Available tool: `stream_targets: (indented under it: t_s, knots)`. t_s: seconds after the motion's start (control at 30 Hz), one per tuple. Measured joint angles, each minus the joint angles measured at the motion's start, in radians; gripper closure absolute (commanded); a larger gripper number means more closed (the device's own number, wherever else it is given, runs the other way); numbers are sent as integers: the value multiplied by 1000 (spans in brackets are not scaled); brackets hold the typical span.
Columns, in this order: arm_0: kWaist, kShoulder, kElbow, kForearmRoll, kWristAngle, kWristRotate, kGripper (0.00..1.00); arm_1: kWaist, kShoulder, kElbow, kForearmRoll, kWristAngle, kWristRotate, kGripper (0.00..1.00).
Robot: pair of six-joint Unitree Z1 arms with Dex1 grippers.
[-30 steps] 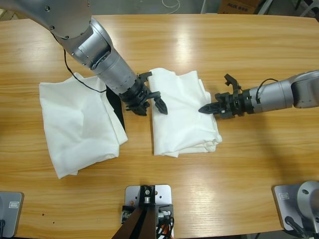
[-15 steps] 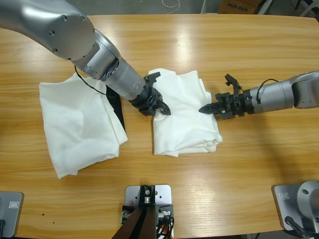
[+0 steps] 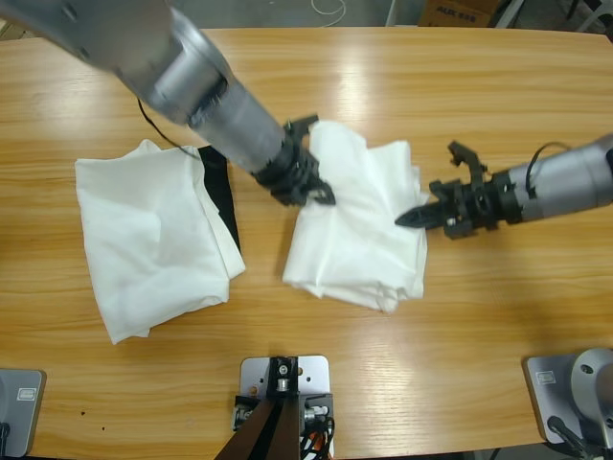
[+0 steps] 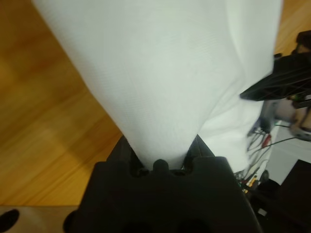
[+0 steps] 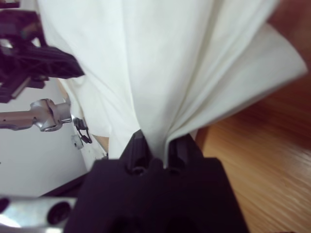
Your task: Fold clothes
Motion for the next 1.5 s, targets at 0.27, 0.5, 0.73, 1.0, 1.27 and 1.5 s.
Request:
stream_targets:
  t_s: [0.27,0.5,0.73,1.0,1.27,1.5]
  knots:
    - [33,-115,-57,144,33,43,1000,72,-35,-150,98,-26,35,1000]
    - [105,-261,50,175,62,53,1000,239,13,-343,122,-63,121,1000]
    - [210,-418,206,177,84,86,1000,430,151,-624,216,-108,184,1000]
    - [275,-569,287,195,85,96,1000,496,196,-792,322,-117,190,1000]
    - [320,-796,464,262,102,92,1000,569,235,-876,361,-117,198,1000]
    - [419,-836,704,101,93,110,1000,608,298,-904,361,-117,213,1000]
